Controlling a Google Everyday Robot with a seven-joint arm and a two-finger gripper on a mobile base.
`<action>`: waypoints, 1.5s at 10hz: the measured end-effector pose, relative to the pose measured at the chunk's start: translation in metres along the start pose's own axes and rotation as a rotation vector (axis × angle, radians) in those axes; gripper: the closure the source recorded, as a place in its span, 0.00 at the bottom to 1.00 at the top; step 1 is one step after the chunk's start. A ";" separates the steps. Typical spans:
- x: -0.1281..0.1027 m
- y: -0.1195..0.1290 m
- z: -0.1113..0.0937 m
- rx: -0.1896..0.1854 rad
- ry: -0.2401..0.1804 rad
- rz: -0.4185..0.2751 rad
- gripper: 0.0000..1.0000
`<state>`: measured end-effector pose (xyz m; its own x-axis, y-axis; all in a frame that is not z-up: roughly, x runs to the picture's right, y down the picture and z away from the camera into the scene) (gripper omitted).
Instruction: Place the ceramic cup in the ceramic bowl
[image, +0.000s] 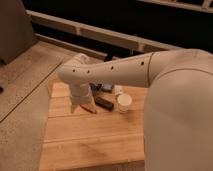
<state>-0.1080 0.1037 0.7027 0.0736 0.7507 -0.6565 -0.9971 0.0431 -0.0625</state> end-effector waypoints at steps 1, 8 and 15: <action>0.000 0.000 0.000 0.000 0.000 0.000 0.35; 0.000 0.000 0.000 0.000 0.000 0.000 0.35; -0.003 -0.004 -0.003 0.022 -0.013 -0.010 0.35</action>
<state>-0.1043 0.0991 0.7029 0.0833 0.7585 -0.6463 -0.9965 0.0649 -0.0522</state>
